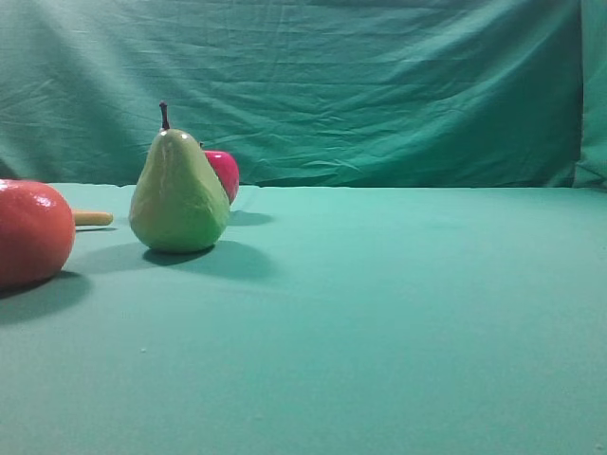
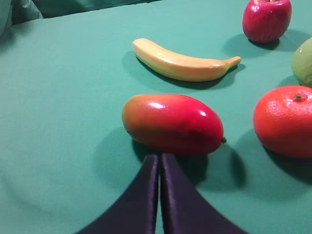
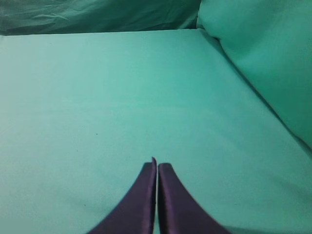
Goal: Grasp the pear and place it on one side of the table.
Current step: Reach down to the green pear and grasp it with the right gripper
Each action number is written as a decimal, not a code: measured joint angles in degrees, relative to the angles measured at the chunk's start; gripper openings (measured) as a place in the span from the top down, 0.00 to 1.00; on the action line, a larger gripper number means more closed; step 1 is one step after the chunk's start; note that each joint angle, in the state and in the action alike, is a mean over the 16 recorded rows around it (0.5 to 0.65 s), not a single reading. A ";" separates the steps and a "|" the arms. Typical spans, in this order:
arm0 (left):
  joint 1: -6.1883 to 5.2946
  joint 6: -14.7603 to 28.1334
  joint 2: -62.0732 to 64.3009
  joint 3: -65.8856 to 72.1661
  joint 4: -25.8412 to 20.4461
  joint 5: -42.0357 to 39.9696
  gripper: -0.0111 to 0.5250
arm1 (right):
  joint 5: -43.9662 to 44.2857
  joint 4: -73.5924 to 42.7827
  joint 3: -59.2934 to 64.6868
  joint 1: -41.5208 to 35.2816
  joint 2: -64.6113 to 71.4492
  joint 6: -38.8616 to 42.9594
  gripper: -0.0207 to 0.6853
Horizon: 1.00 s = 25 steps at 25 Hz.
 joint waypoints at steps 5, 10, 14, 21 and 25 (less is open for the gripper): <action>0.00 0.00 0.00 0.00 0.00 0.00 0.98 | 0.00 0.00 0.00 0.00 0.00 0.00 0.97; 0.00 0.00 0.00 0.00 0.00 0.00 0.98 | 0.00 0.00 0.00 0.00 0.00 -0.01 0.97; 0.00 0.00 0.00 0.00 0.00 0.00 0.98 | 0.00 -0.06 0.00 0.00 0.00 -0.04 0.97; 0.00 0.00 0.00 0.00 0.00 0.00 0.98 | -3.80 0.35 0.00 0.00 0.00 1.36 0.97; 0.00 0.00 0.00 0.00 0.00 0.00 0.98 | -10.68 0.56 -0.13 0.01 0.11 4.19 0.97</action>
